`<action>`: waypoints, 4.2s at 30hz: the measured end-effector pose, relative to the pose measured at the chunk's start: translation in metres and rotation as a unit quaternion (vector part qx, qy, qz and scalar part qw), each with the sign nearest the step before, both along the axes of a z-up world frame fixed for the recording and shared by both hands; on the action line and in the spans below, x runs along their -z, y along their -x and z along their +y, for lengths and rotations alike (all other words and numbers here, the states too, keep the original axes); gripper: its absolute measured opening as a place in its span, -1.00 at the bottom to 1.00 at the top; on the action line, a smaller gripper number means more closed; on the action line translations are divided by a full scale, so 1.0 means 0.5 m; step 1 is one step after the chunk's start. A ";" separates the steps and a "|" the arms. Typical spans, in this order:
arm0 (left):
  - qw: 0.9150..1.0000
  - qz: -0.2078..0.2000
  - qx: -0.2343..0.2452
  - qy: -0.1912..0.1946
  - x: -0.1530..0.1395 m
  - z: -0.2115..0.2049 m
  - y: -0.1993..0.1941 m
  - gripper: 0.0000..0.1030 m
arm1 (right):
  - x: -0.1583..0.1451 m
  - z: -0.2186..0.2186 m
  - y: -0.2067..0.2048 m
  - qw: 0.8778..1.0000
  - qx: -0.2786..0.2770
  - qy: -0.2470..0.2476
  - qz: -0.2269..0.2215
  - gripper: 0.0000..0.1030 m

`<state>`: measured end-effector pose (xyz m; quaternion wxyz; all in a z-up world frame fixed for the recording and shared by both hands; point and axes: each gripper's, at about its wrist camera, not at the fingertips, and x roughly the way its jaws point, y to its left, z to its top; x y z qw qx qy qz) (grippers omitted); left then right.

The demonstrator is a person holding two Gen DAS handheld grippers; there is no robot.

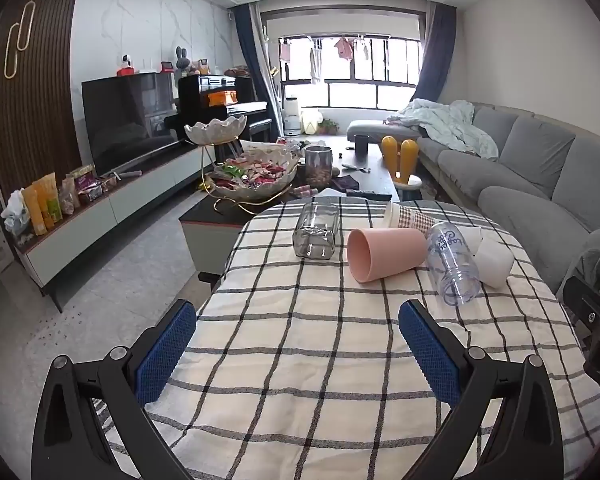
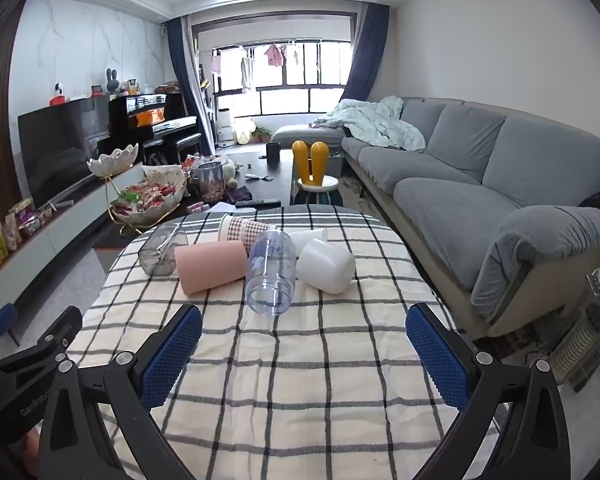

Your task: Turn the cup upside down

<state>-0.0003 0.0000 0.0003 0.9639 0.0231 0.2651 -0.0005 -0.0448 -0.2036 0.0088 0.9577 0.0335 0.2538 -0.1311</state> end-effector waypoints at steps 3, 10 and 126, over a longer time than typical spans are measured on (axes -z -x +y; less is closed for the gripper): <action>1.000 -0.001 0.002 0.001 -0.001 0.000 0.001 1.00 | 0.000 0.000 0.000 1.000 0.001 -0.001 0.000 0.99; 1.000 0.004 0.003 0.006 0.000 0.000 0.000 1.00 | 0.001 0.005 -0.005 1.000 0.000 -0.004 0.002 0.99; 0.981 0.108 -0.161 0.009 -0.032 0.023 -0.151 1.00 | -0.086 0.030 -0.231 0.992 -0.098 0.030 0.076 0.99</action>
